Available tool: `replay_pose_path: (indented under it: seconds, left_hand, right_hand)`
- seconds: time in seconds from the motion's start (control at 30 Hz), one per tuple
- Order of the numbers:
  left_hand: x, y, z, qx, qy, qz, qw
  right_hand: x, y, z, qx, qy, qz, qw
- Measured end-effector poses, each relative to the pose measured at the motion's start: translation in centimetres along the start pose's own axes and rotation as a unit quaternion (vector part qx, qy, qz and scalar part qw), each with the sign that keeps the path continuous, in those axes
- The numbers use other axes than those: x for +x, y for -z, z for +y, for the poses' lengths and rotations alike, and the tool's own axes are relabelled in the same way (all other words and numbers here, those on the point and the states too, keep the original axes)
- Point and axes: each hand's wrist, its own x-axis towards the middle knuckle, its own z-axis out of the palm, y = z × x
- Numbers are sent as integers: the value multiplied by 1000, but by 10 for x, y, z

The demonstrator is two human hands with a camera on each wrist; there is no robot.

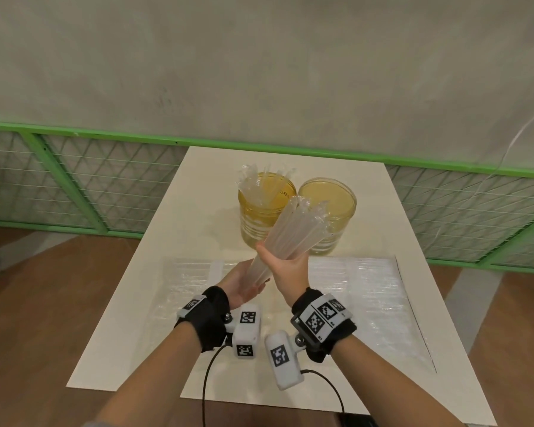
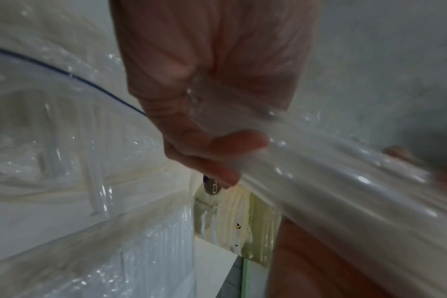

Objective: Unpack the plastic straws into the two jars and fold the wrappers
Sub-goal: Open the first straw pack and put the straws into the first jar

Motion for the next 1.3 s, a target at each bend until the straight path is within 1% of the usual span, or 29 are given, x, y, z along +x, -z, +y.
replay_pose_path:
  seconds: [0.13, 0.2, 0.23, 0.27, 0.3, 0.33, 0.37, 0.4, 0.47, 0.5, 0.57, 0.6, 0.63, 0.67, 0.73, 0.77, 0.8, 0.9, 1.03, 1.1, 1.2, 1.3]
  left_hand:
    - [-1, 7, -9, -29, -2, -26, 999]
    - [-1, 6, -9, -37, 12, -35, 999]
    - [0, 6, -7, -16, 17, -25, 999]
    - [2, 7, -4, 34, 10, -1, 999]
    - [2, 11, -3, 113, -17, 36, 993]
    - [4, 16, -4, 192, -55, 81, 976]
    - [7, 23, -6, 260, -102, 124, 952]
    - [10, 30, -9, 310, -145, 154, 927]
    - [11, 41, -16, 393, -208, 198, 874]
    - [12, 45, -18, 435, -228, 225, 841]
    - [10, 49, -20, 516, -238, 262, 780]
    - [10, 52, -22, 542, -233, 264, 763]
    - [12, 55, -23, 553, -227, 255, 760]
    - [13, 58, -25, 549, -217, 238, 771]
    - [14, 63, -27, 514, -202, 200, 810]
    - [14, 64, -28, 496, -198, 186, 824]
    - [15, 65, -29, 489, -192, 177, 832]
    - [19, 66, -34, 500, -187, 167, 829]
    - [26, 67, -34, 491, -185, 172, 834]
    - [28, 67, -33, 491, -183, 172, 834]
    - [29, 65, -31, 487, -179, 169, 838]
    - [30, 61, -27, 496, -171, 160, 836]
  right_hand:
    - [11, -2, 1, -37, -48, 13, 998]
    - [18, -1, -7, -78, -47, -23, 996]
    - [23, 0, -15, -98, -34, -42, 994]
    - [30, 0, -25, -114, -22, -47, 992]
    - [40, 2, -35, -116, -8, -34, 993]
    - [52, 4, -47, -103, 8, -7, 995]
    - [65, 5, -58, -79, 26, 27, 996]
    - [79, 5, -68, -46, 37, 64, 996]
    - [105, 4, -85, 33, 31, 127, 991]
    - [117, 1, -90, 70, 25, 148, 986]
    - [136, -5, -95, 127, 22, 174, 976]
    - [145, -9, -94, 136, 19, 180, 974]
    - [152, -12, -92, 131, 12, 183, 974]
    - [157, -16, -88, 117, 5, 185, 976]
    - [167, -22, -74, 73, 5, 185, 980]
    - [171, -23, -66, 49, 13, 181, 982]
    - [173, -25, -58, 25, 19, 171, 985]
    - [176, -27, -32, -51, 27, 135, 989]
    - [176, -21, -9, -114, 40, 91, 989]
    - [178, -19, -5, -148, 34, 59, 987]
    - [183, -20, -6, -243, 13, -7, 970]
    - [187, -21, -9, -262, -3, -33, 964]
